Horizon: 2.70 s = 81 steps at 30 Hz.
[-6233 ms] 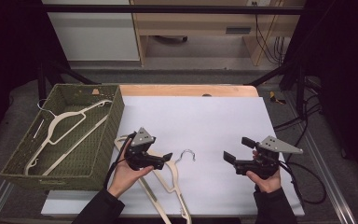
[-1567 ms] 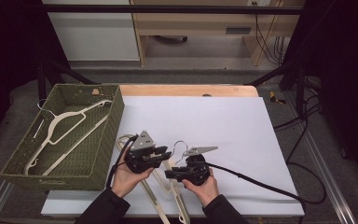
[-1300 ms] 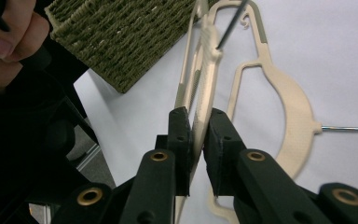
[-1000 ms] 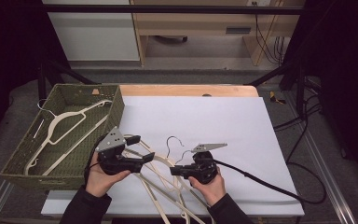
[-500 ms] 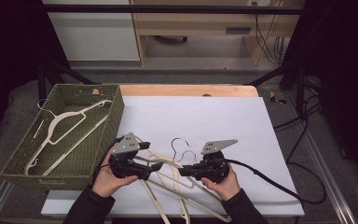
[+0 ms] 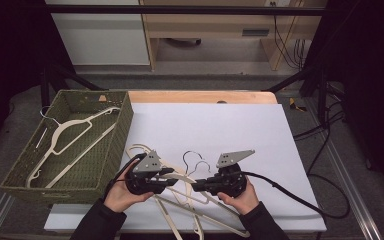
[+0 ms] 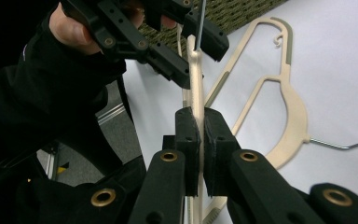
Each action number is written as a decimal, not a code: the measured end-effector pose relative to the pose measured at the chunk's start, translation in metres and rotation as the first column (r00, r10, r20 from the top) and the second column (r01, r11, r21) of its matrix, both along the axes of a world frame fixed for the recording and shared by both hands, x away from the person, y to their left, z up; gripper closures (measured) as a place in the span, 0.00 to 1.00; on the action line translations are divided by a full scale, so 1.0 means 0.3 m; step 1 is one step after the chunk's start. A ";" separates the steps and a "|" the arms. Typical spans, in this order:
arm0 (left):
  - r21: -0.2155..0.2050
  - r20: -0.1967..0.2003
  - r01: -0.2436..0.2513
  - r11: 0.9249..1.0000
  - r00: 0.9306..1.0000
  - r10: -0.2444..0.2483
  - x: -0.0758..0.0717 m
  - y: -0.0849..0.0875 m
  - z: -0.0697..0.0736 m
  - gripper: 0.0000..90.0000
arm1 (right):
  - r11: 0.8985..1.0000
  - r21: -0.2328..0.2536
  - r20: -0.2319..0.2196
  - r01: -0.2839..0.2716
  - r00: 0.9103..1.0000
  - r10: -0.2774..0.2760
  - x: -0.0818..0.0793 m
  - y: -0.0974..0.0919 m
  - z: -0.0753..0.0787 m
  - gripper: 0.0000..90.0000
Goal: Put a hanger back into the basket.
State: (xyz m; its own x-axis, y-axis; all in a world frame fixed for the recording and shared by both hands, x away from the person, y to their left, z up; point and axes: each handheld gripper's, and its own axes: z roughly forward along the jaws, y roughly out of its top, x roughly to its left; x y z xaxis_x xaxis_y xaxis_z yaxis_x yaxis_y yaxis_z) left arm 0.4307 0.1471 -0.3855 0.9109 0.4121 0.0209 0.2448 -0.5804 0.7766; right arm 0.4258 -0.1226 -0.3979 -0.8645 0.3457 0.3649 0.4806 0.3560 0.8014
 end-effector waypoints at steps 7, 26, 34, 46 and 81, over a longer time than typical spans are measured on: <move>0.056 0.028 -0.001 0.998 1.000 0.000 -0.013 -0.007 0.007 0.77 | 1.000 -0.004 0.042 0.019 0.999 -0.019 -0.001 -0.001 0.000 0.93; -0.005 -0.034 0.034 0.999 0.999 -0.035 -0.051 -0.032 0.027 0.96 | 0.987 0.036 0.212 0.160 0.963 -0.164 -0.010 -0.049 0.037 0.56; -0.075 -0.007 -0.097 0.992 0.995 0.097 -0.041 0.028 0.065 0.96 | 0.944 0.125 0.221 0.304 0.919 -0.326 -0.005 -0.143 0.060 0.31; -0.154 0.052 -0.197 0.968 0.977 0.207 -0.043 0.114 0.138 0.96 | 0.869 0.119 0.212 0.480 0.843 -0.495 0.018 -0.251 0.043 0.09; -0.213 0.162 -0.336 0.917 0.914 0.372 0.091 0.557 0.485 0.96 | 0.817 0.122 0.224 0.564 0.786 -0.576 0.005 -0.369 0.037 0.06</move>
State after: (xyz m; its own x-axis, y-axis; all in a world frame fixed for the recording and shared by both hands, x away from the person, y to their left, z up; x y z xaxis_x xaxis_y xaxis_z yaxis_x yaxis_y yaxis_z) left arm 0.4581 0.3143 -0.2399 0.6893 0.7201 0.0795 0.2422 -0.3325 0.9115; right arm 0.4273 -0.2334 -0.3868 -0.5773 0.7912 0.2018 0.3756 0.0378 0.9260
